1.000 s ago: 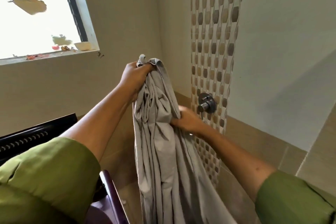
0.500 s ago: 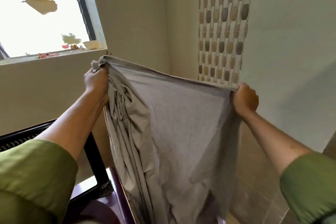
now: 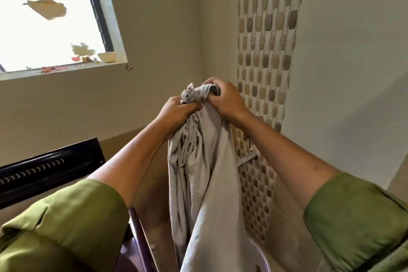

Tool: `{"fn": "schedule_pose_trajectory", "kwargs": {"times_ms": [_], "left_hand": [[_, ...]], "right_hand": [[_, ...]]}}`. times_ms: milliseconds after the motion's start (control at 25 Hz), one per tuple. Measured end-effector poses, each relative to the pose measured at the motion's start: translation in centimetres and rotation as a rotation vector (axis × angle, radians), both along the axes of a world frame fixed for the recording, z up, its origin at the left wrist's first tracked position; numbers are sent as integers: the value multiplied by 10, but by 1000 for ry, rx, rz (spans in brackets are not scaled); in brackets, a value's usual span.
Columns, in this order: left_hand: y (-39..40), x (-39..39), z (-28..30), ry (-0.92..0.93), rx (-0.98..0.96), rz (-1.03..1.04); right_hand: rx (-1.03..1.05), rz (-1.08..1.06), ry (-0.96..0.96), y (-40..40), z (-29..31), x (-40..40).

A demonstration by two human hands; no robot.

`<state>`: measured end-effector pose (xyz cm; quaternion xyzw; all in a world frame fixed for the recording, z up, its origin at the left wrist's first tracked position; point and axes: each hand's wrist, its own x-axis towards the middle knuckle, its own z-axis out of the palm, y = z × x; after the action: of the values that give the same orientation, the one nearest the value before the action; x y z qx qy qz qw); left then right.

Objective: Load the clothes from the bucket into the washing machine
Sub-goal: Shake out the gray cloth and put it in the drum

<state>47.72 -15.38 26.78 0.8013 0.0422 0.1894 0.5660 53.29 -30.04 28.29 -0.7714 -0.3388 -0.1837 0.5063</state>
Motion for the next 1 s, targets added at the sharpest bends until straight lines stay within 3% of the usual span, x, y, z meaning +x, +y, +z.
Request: {"fn": "schedule_pose_trajectory", "kwargs": {"times_ms": [120,320,400,480,520,560,640,720,800,1000], "left_hand": [[-5,2,6,-53,-28,121],[7,5,13,-113,-148,212],[13,5,12,-102,-121,196],[16,4,10,-100,-115,183],[16,4,10,-101,-122,179],[15,4,9,-100,-126,176],[14,5,9,-88,-115,165],[13,3,8,-67,-90,158],[18,0,6,-59,-82,176],[37,-5,0,-37,-79,247]], "right_hand": [[-88,-155,-132,-3,-46,3],[-282,-182,38,-13,-101,8],[-32,-219,291,-19,-96,12],[251,-11,587,-24,-87,12],[257,163,669,-27,-84,11],[128,280,666,-28,-83,8],[-218,311,511,-22,-95,-3],[-368,61,291,-10,-113,-6],[-337,-144,172,-5,-118,-1],[-210,-311,-85,-28,-90,14]]}}
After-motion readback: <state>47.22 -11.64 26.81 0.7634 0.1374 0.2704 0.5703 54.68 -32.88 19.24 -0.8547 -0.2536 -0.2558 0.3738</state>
